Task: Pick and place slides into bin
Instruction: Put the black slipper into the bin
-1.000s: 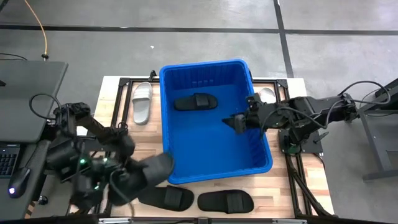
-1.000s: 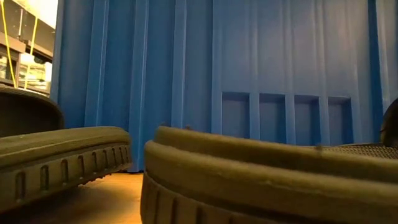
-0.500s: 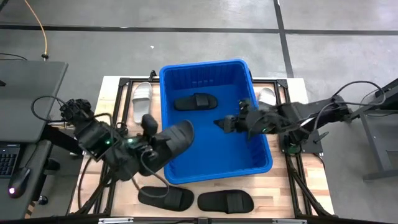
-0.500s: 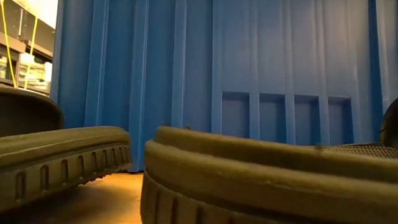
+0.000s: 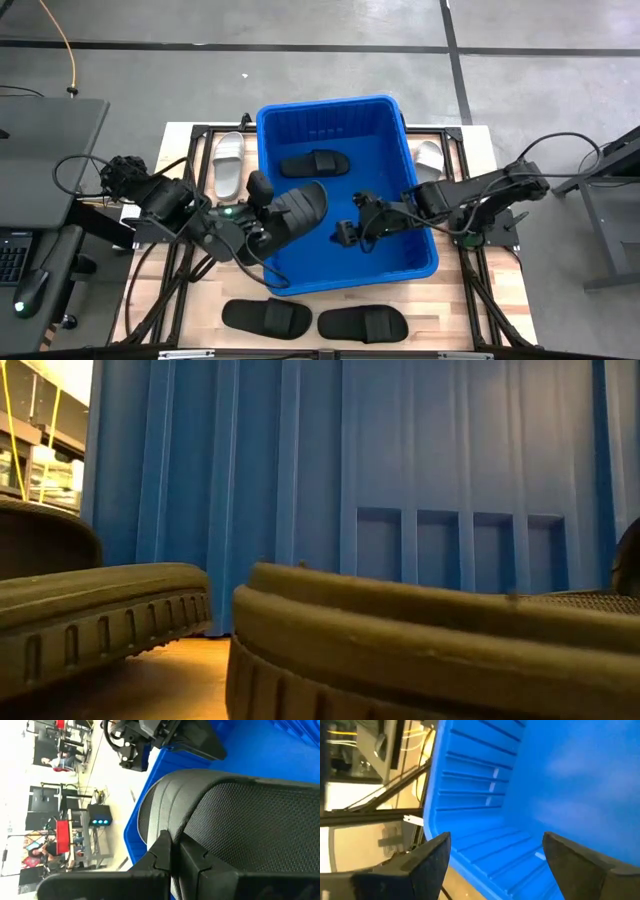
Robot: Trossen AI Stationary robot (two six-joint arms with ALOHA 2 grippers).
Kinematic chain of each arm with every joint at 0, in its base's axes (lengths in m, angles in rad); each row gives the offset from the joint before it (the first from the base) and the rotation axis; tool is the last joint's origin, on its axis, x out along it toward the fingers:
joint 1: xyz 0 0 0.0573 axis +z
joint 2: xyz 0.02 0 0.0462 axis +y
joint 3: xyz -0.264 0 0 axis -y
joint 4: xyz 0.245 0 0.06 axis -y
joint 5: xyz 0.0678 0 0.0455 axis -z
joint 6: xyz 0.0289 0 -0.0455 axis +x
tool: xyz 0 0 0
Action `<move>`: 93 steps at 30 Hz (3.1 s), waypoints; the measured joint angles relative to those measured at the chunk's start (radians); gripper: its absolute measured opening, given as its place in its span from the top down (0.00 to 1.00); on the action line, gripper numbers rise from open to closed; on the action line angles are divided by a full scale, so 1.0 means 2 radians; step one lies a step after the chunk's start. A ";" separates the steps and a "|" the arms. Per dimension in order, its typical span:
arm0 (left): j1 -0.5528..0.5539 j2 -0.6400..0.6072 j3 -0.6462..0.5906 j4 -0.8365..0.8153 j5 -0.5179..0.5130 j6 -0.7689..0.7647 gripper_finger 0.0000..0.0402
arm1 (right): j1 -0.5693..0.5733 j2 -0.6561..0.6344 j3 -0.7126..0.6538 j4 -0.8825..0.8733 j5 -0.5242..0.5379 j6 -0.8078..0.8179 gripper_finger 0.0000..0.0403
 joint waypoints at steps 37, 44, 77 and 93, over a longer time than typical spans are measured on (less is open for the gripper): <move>0.000 0.013 0.000 -0.004 -0.014 0.026 1.00 | -0.062 -0.010 0.000 0.170 0.045 -0.143 0.96; 0.001 0.014 0.000 -0.005 -0.045 0.024 1.00 | -0.062 -0.010 0.000 0.173 0.052 -0.158 0.99; 0.080 0.014 0.000 -0.151 -0.070 -0.165 0.35 | -0.054 -0.110 0.001 0.028 0.271 -0.166 1.00; 0.158 -0.020 -0.003 -0.149 -0.047 -0.303 0.31 | -0.176 -0.077 0.001 0.002 0.245 -0.192 1.00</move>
